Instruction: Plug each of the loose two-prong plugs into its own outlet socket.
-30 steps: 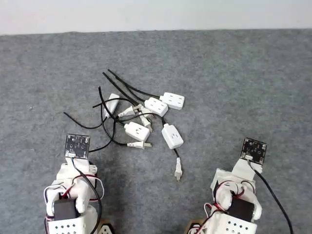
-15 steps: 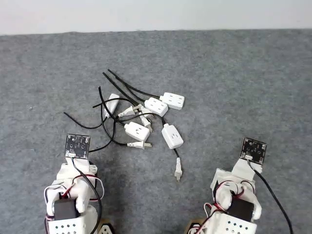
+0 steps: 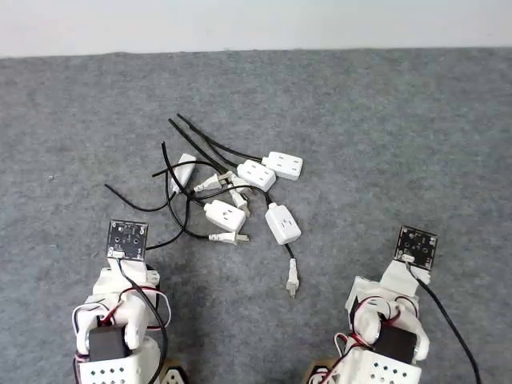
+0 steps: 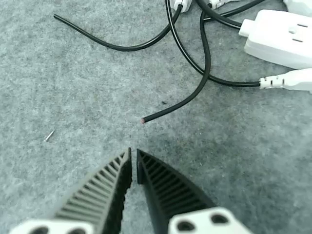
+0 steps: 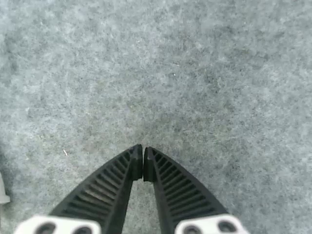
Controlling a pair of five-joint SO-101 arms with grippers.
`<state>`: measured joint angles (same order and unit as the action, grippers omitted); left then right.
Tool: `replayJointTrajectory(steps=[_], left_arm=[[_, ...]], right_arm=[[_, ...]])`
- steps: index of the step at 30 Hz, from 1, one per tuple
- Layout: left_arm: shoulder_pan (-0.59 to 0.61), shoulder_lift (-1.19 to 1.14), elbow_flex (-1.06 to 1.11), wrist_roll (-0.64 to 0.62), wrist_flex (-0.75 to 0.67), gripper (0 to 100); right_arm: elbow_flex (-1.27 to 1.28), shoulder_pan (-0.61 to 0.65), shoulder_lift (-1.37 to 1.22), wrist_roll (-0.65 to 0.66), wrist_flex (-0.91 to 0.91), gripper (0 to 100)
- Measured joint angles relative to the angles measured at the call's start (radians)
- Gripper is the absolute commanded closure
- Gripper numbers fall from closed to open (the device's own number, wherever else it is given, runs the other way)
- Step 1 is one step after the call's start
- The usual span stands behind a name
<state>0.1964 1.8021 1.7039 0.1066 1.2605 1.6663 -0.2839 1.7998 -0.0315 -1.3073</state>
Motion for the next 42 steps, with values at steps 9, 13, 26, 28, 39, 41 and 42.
replayJointTrajectory(steps=[9,13,26,28,39,41,42], left_arm=[[0.000,0.000,0.000,0.000,0.000,99],[0.000,0.000,0.000,0.000,0.000,99],[0.000,0.000,0.000,0.000,0.000,99],[0.000,0.000,0.000,0.000,0.000,99],[0.005,0.000,0.000,0.000,0.000,98],[0.044,0.000,0.000,0.000,0.000,98],[0.080,0.000,0.000,0.000,-0.002,98]], right_arm=[[0.000,0.000,0.000,0.000,0.000,98.9],[0.000,0.000,0.000,0.000,0.000,98.9],[0.000,0.298,0.000,0.000,0.000,98.6],[0.000,0.413,0.000,0.000,0.000,98.6],[0.000,0.482,0.000,0.000,0.017,98.6],[0.000,0.482,0.000,0.000,0.017,99.0],[0.000,0.482,0.000,0.000,0.018,99.0]])
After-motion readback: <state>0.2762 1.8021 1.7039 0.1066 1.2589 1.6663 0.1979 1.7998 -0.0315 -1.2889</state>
